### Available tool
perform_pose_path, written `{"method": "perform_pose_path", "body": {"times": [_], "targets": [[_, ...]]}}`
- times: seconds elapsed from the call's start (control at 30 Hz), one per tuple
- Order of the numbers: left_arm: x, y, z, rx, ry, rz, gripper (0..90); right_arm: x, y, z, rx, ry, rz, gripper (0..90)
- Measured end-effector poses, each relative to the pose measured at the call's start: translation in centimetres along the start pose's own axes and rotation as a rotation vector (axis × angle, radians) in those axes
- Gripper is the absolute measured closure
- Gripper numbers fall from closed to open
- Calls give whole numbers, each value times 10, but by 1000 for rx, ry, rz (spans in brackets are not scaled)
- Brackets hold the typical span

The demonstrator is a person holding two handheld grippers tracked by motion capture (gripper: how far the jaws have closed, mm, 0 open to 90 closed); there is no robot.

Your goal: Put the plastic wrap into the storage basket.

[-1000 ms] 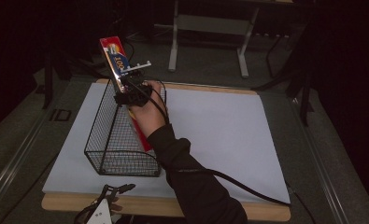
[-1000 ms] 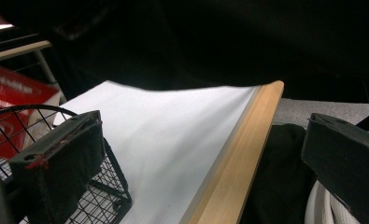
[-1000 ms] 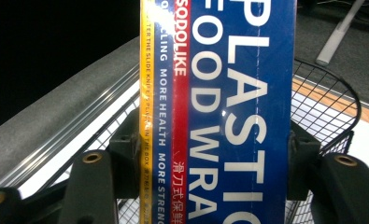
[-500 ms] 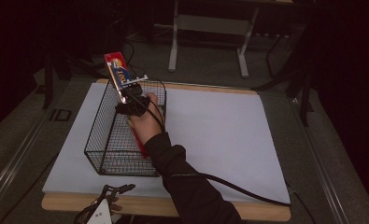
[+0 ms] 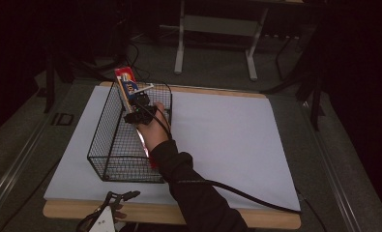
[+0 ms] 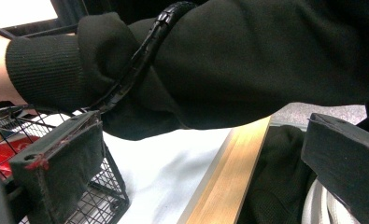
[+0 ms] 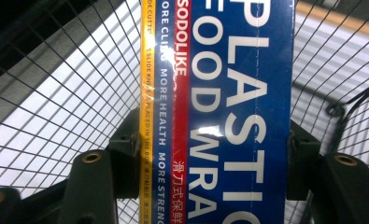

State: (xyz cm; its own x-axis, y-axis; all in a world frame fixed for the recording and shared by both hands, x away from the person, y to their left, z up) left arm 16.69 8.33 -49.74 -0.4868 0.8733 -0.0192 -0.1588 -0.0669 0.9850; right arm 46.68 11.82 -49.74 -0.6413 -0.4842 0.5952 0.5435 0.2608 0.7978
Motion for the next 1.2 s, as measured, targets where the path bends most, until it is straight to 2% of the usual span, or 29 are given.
{"method": "perform_pose_path", "body": {"times": [0.1, 0.17, 0.3, 0.6, 0.77, 0.9, 1.0, 1.2], "targets": [[0, -1, -1, -5, -2, 6, 0, -3, -3, 0, 5, 0, 11, 388], [-1, -1, -1, -6, -4, 6, 0, -6, -6, 0, 33, -5, 27, 387], [0, -1, -1, -2, -3, 4, 0, -10, -11, 1, 40, 1, 45, 387], [-2, -2, -1, -2, -7, 9, 0, -10, -12, 4, 58, 17, 50, 374], [-1, -2, -1, -1, -7, 9, 0, -8, -10, 3, 47, 38, 33, 346], [-2, -2, -1, -2, -7, 11, 0, -1, -6, 3, 34, 70, 14, 277], [-2, -2, -1, -2, -7, 11, 0, 6, -2, 7, 45, 115, -5, 177], [-3, -4, -1, -1, -8, 17, 0, 27, 1, 5, 91, 169, -30, 133]]}}
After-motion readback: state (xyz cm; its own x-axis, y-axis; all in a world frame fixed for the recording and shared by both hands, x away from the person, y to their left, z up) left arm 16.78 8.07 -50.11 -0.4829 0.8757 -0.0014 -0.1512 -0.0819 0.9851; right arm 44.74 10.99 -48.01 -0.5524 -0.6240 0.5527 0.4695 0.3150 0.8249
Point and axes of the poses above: each handheld gripper's, and its own axes: x roughly backward along the jaws, y roughly out of its top, z roughly to its left, the point moved 9 cm from there along -x, roughly forward along the jaws, and after that the axes turned 13 degrees about -z, right-handed, at the moved point
